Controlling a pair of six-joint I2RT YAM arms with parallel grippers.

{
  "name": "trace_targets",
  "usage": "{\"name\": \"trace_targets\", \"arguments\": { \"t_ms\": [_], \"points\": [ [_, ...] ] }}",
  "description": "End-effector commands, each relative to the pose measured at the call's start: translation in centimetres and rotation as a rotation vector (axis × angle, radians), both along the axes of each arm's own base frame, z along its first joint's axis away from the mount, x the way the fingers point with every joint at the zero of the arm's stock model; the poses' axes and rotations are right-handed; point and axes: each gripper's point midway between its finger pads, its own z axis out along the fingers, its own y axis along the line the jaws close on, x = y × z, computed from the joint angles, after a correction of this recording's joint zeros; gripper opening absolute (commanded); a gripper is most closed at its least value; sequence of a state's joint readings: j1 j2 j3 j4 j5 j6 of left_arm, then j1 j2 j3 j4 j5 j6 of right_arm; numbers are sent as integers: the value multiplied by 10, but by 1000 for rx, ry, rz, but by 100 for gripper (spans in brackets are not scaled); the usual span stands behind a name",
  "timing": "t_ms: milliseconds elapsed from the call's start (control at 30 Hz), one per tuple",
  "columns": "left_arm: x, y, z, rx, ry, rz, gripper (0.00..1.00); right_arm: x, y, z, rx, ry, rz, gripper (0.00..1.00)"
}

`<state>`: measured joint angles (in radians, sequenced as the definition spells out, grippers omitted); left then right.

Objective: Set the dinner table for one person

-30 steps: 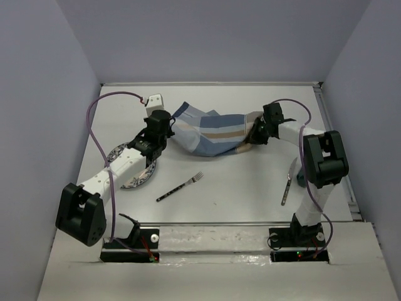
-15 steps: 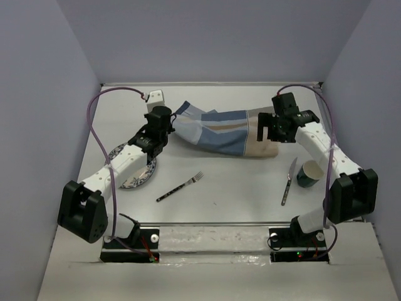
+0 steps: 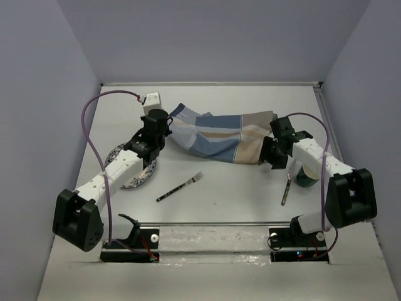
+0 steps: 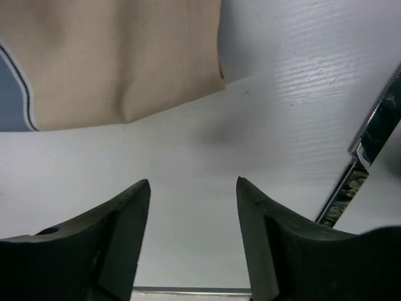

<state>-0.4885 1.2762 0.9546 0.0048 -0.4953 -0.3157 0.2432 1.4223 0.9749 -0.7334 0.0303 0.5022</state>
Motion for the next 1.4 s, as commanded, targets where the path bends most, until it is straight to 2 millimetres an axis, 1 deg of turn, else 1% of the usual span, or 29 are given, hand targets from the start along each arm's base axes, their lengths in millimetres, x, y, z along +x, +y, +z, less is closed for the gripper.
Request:
{"name": "trace_targets", "arguments": {
  "t_ms": [0,33,67,167,300,367,400,433,500,567,600,667,700,733,767,800,833,900,933,967,1033,1100,1133,1167,1233,1267,1300,1333,1367],
  "points": [
    [-4,3,8,-34,-42,3,0,33,5,-11,55,-89,-121,59],
    [-5,2,6,-38,-38,-4,0,37,7,-18,61,-76,-131,56],
    [-6,1,6,-40,-38,-8,0,45,4,-19,61,-97,-150,56],
    [-8,-2,5,-49,-36,-17,0,56,0,-30,50,-99,-184,58],
    [-9,-2,7,-50,-41,-20,0,61,-12,-49,45,-82,-237,59],
    [-10,-1,9,-51,-45,-17,0,63,-19,-59,32,-66,-264,57],
    [-10,0,8,-49,-44,-14,0,64,-22,-62,30,-65,-269,54],
    [-10,0,8,-47,-43,-15,0,65,-23,-64,23,-65,-266,44],
    [-8,-1,9,-46,-44,-15,0,76,-23,-60,9,-84,-239,12],
    [-7,0,12,-42,-48,-11,0,82,-26,-47,-14,-107,-218,6],
    [-7,0,14,-39,-51,-10,0,94,-27,-23,-27,-167,-181,6],
    [-7,2,15,-30,-52,-3,0,92,-33,0,-64,-173,-140,5],
    [-7,3,17,-26,-54,-1,0,96,-33,22,-79,-209,-93,7],
    [-8,4,16,-18,-52,3,0,92,-31,28,-70,-195,-68,9],
    [-8,6,16,-14,-52,8,0,73,-33,26,-85,-113,-54,12],
    [-9,6,16,-13,-51,9,0,66,-34,27,-93,-90,-44,17],
    [-10,8,15,-11,-49,10,0,56,-40,27,-116,-76,-49,41],
    [-13,8,14,-13,-42,7,0,40,-45,26,-135,-56,-59,76],
    [-15,8,10,-14,-35,3,0,33,-48,28,-140,-68,-70,97],
    [-15,7,9,-21,-33,3,0,31,-47,31,-132,-78,-74,100],
    [-18,7,5,-30,-27,-2,0,28,-42,31,-97,-79,-84,100],
    [-23,6,-4,-39,3,-9,0,26,-35,23,-50,-75,-95,99],
    [-25,4,-7,-45,11,-19,0,19,-26,13,4,-50,-108,95],
    [-26,4,-8,-49,13,-21,0,24,-21,16,34,-69,-115,92],
    [-28,3,-12,-54,22,-23,0,27,-16,3,67,-75,-149,85],
    [-28,3,-12,-54,19,-24,0,32,-15,-5,73,-79,-159,84],
    [-28,3,-12,-53,20,-24,0,36,-14,-8,77,-85,-165,83],
    [-28,2,-12,-51,18,-27,0,43,-8,-7,111,-98,-161,76],
    [-28,2,-12,-50,18,-29,0,48,-8,-9,112,-102,-170,75]
  ]
}}
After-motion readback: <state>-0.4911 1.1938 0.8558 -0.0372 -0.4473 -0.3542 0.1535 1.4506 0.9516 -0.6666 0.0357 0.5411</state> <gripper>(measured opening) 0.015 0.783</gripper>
